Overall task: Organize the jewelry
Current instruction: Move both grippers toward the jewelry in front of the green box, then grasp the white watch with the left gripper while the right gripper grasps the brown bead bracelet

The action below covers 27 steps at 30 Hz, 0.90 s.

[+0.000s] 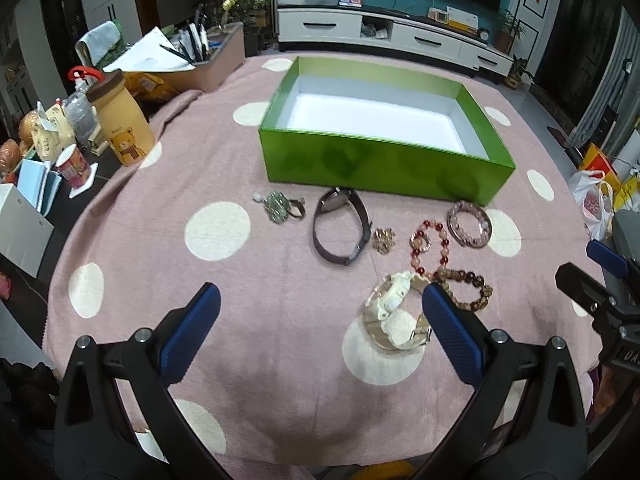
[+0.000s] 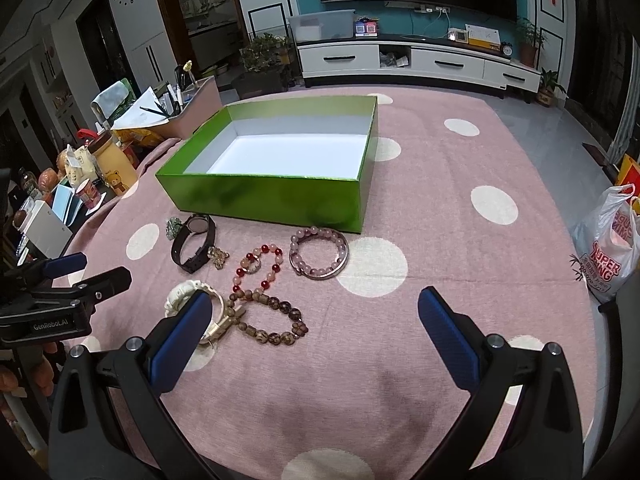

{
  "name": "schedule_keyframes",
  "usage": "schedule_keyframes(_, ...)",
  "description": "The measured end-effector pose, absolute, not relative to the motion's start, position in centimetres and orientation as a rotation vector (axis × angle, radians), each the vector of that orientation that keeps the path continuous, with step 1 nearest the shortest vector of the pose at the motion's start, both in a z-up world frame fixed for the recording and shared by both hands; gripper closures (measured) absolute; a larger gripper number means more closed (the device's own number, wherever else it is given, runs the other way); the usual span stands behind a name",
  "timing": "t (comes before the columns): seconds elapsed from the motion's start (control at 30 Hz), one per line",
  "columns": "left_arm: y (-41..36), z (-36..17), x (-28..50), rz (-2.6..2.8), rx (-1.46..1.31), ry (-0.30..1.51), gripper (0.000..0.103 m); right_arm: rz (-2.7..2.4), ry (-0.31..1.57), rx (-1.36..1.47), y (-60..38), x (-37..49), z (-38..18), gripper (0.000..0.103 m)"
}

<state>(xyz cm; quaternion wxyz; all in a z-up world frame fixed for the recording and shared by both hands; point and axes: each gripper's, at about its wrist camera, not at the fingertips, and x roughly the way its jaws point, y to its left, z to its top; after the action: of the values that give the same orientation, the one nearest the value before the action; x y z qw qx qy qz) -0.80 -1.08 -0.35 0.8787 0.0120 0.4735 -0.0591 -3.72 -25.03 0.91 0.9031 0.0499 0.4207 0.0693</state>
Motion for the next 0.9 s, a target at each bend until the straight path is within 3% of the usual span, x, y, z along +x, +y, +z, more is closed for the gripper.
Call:
schedule_keyframes(0.1, -1.6, -1.3, -1.0, -0.146, 0.038, 1.002, 0.003, 0.158, 0.896, 0.109, -25.3, -3.6, -0.2, 0.001)
schedule_keyframes(0.23, -2.0, -2.6, -0.8, -0.172, 0.038, 1.028, 0.012, 0.204, 0.920, 0.102, -24.9, -3.7, -1.7, 0.003)
schedule_keyframes(0.6, -3.3, -4.9, -0.1, -0.215, 0.048, 1.064, 0.043, 0.268, 0.964, 0.058, -23.0, -2.7, -5.1, 0.053)
schedule_keyframes(0.9, -4.8, -6.2, 0.7, -0.258, 0.071, 1.084, 0.066, 0.277, 0.973, -0.003, -21.7, -1.5, -6.7, 0.076)
